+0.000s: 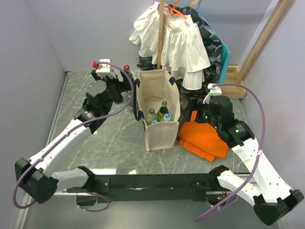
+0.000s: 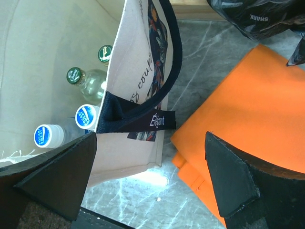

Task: Take the beverage out of the canvas bag
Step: Take out the drink from the canvas bag.

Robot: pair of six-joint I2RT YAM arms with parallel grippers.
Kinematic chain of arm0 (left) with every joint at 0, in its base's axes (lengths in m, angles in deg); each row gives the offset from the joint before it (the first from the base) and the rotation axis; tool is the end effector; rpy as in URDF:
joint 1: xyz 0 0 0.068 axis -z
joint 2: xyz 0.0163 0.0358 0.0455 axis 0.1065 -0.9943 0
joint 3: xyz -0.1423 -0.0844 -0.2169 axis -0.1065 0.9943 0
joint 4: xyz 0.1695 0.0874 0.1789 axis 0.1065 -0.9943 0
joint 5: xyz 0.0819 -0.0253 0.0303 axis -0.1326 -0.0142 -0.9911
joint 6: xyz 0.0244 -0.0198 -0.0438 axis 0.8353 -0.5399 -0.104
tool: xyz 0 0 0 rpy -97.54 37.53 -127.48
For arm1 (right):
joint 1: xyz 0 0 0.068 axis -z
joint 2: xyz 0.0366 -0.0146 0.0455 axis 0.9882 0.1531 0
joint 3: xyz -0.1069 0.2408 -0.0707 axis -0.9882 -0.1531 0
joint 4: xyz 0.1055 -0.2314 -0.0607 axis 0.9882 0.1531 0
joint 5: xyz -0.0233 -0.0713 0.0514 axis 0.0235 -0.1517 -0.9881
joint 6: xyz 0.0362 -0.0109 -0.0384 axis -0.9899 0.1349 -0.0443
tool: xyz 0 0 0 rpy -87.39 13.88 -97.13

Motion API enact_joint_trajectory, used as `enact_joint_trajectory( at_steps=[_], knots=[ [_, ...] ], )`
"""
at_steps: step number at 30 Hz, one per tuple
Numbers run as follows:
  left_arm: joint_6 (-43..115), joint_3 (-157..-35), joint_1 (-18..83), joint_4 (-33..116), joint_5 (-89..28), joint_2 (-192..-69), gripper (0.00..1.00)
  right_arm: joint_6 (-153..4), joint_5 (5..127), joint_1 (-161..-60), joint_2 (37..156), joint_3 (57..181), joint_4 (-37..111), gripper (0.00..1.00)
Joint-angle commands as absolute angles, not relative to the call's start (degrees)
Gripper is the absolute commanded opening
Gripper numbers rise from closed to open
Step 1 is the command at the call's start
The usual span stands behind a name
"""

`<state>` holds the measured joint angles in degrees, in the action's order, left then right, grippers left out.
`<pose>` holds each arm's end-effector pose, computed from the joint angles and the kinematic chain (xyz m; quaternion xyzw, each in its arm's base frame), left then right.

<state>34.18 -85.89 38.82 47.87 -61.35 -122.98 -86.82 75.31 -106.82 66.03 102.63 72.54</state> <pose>0.2401 -0.1378 0.3991 -0.0263 0.6886 -0.1537 0.7082 0.1650 0.0778 0.3645 -0.0386 0.8521 0.1846 0.4881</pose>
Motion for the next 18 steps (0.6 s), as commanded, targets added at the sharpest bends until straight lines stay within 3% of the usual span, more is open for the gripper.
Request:
enact_joint_trajectory(
  at_steps=[1, 13, 18],
  knots=[
    [34.6, -91.3, 39.0, 42.9, -55.8, -120.5, 0.96, -86.4, 74.4, -107.1, 66.2, 102.9, 70.4, 1.0],
    [35.6, -105.1, 39.0, 29.9, -35.9, -125.5, 0.96, -87.5, 74.6, -107.1, 64.3, 102.3, 70.8, 1.0],
    [35.8, -107.3, 39.1, 27.8, -32.9, -127.8, 0.96, -86.8, 73.4, -107.1, 65.0, 104.0, 70.9, 1.0]
  ],
)
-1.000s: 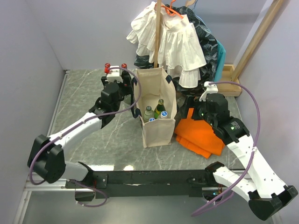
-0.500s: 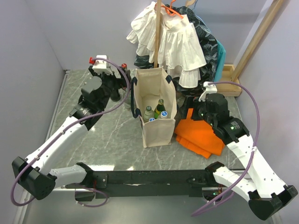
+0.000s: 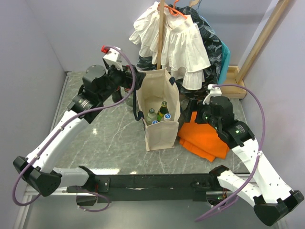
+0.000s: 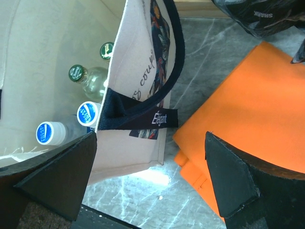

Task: Take the beverage out of the canvas bag
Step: Take out the drink from the canvas bag.

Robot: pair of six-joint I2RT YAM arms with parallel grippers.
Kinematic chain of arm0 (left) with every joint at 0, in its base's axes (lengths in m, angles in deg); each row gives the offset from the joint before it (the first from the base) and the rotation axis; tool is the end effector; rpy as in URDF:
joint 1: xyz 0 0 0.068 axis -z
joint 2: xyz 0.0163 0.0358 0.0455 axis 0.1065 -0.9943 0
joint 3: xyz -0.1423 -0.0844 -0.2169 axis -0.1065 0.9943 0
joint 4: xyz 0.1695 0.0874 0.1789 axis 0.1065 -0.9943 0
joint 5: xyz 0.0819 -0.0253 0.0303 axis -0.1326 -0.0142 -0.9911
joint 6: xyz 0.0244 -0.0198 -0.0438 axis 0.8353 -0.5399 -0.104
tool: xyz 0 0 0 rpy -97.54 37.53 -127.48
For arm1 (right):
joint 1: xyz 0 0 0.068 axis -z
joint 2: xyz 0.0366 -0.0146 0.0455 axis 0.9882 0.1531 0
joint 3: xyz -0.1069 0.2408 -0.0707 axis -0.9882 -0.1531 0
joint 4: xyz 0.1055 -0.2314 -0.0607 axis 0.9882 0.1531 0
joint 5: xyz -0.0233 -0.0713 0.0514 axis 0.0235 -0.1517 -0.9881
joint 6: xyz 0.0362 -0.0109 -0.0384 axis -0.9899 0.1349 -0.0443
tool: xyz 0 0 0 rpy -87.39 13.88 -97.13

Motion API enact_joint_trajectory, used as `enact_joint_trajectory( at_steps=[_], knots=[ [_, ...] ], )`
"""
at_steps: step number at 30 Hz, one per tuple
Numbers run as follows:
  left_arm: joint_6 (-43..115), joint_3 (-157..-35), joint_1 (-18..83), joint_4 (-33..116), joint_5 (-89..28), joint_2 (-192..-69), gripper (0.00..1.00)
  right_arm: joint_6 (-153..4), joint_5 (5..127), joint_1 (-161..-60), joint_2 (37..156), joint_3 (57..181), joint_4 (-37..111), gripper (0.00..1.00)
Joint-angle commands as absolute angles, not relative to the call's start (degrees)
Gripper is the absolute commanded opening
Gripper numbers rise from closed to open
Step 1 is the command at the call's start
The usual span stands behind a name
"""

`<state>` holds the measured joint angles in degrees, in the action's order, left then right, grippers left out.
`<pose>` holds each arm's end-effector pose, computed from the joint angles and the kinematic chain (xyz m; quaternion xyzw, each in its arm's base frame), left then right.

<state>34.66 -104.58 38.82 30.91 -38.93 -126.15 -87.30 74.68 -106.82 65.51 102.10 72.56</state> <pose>0.2310 -0.1481 0.4672 0.1195 0.6864 -0.2761 0.6621 0.1632 0.0774 0.3629 -0.0379 0.8524 0.1909 0.4854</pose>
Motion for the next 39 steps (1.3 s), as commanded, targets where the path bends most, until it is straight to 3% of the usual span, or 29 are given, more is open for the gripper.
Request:
enact_joint_trajectory(
  at_steps=[1, 25, 39],
  knots=[
    [35.8, -107.3, 39.1, 27.6, -32.5, -128.2, 0.96, -86.7, 73.4, -107.1, 65.0, 104.7, 70.7, 1.0],
    [37.6, -110.3, 39.8, 21.8, -16.9, -138.4, 0.99, -88.4, 67.2, -107.9, 72.8, 105.2, 66.6, 1.0],
    [37.4, -110.9, 43.6, 20.9, -15.5, -143.1, 0.95, -88.2, 70.9, -108.7, 68.2, 100.5, 72.6, 1.0]
  ],
)
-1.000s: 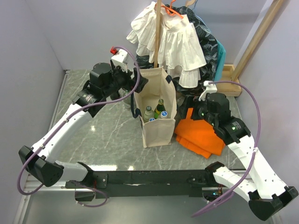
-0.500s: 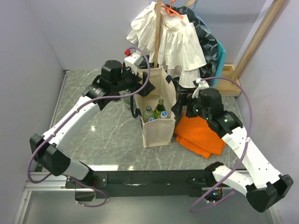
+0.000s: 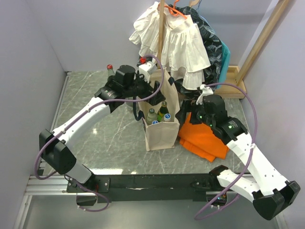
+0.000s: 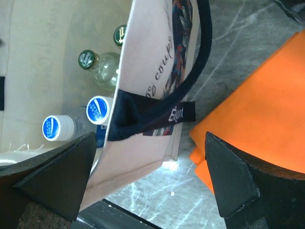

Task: Take the beverage out of the canvas bag
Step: Take out the drink from the canvas bag.

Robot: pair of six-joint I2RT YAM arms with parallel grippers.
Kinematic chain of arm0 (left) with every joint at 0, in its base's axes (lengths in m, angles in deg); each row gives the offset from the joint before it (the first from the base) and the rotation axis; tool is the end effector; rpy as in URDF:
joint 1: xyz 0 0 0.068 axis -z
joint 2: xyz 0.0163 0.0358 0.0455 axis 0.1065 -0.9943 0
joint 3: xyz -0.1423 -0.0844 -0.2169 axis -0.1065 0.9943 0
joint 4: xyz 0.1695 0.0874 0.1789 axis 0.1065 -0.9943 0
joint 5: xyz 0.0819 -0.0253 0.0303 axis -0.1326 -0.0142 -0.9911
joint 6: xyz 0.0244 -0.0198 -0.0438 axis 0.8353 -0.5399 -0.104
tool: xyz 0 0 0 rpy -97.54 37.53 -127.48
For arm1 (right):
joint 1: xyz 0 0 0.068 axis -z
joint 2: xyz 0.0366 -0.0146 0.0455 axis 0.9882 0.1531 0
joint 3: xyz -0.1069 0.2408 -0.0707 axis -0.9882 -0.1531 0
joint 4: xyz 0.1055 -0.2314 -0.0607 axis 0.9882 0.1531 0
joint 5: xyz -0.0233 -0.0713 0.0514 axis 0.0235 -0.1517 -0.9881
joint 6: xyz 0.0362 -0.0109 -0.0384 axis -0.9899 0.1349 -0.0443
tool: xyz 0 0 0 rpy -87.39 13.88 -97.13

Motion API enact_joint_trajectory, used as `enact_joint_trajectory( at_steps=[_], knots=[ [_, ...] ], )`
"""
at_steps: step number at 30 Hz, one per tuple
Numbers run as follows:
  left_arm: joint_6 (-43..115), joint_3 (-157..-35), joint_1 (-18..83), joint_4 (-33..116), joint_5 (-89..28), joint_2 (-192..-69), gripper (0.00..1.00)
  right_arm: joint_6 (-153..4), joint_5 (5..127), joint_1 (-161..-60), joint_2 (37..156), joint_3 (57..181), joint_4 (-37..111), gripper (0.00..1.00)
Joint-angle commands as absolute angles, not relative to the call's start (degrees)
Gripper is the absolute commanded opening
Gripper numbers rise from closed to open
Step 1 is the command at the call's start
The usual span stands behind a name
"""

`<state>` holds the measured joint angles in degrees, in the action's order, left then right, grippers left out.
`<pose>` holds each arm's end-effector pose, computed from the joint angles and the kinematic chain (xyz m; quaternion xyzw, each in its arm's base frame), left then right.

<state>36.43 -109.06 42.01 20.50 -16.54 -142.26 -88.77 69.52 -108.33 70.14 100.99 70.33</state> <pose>0.2784 -0.2180 0.3923 0.2810 0.7630 -0.3679 0.4512 0.1793 0.0946 0.3463 -0.0616 0.8663 0.2281 0.4401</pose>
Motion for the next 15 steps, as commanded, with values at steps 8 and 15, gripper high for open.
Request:
enact_joint_trajectory(
  at_steps=[8, 15],
  knots=[
    [36.9, -109.8, 44.6, 21.0, -17.3, -145.0, 0.93, -88.0, 69.2, -108.8, 67.0, 98.4, 74.1, 1.0],
    [36.9, -109.9, 45.8, 19.1, -22.1, -148.0, 0.91, -88.1, 67.8, -109.0, 67.6, 96.8, 73.9, 1.0]
  ],
)
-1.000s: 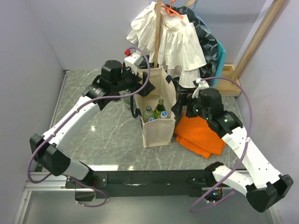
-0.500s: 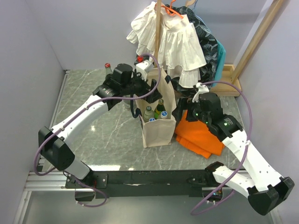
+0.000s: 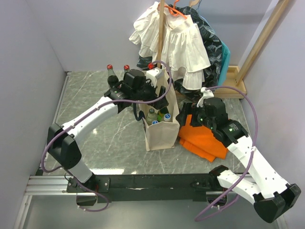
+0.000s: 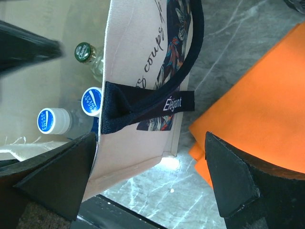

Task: Take the beverage out of the canvas bag
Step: Take out the drink from the canvas bag.

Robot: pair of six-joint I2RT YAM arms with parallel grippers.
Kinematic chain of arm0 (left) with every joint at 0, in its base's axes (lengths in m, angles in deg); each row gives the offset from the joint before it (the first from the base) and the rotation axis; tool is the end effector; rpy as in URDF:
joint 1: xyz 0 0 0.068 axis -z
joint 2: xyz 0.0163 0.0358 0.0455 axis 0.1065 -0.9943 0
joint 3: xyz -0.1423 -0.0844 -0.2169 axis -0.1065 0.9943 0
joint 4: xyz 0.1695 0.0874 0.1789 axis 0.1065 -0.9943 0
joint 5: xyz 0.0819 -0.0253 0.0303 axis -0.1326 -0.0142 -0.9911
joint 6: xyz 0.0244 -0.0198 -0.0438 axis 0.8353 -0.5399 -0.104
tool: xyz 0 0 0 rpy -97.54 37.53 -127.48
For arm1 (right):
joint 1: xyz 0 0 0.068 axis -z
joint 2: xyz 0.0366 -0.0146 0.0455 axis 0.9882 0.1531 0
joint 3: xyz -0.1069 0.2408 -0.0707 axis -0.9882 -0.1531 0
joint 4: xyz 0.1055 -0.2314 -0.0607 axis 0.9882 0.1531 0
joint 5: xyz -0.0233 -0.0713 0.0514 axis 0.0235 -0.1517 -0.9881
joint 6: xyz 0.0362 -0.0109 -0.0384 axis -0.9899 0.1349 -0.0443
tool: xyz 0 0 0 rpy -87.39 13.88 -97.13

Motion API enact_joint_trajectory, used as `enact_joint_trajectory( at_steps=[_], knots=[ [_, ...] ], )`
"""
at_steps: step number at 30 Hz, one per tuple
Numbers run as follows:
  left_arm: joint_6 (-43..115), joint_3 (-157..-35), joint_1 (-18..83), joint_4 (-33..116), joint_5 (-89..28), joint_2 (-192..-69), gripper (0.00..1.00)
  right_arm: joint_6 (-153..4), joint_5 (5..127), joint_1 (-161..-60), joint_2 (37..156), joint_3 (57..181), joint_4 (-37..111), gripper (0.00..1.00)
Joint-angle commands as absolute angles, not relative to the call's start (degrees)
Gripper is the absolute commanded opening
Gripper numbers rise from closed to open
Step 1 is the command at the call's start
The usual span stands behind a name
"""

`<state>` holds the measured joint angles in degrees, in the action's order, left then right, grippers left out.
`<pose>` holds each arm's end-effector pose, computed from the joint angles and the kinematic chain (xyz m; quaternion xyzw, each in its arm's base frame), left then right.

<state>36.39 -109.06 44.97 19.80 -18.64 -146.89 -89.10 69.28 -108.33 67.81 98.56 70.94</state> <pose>0.2841 -0.2445 0.3631 0.2906 0.7868 -0.3549 0.4129 0.1710 0.0905 0.3384 -0.0601 0.8694 0.2289 0.4337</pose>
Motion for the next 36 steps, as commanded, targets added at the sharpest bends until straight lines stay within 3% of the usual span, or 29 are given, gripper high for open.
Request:
enact_joint_trajectory(
  at_steps=[1, 12, 36],
  knots=[
    [36.8, -109.7, 45.9, 19.2, -22.6, -148.2, 0.91, -87.9, 67.7, -108.9, 67.7, 96.8, 74.0, 1.0],
    [34.4, -109.2, 46.0, 22.9, -25.6, -152.6, 0.9, -86.0, 67.4, -109.1, 70.2, 97.6, 73.4, 1.0],
    [32.3, -108.2, 46.0, 28.3, -29.2, -154.0, 0.9, -89.5, 69.5, -109.2, 60.2, 84.9, 68.7, 1.0]
  ],
)
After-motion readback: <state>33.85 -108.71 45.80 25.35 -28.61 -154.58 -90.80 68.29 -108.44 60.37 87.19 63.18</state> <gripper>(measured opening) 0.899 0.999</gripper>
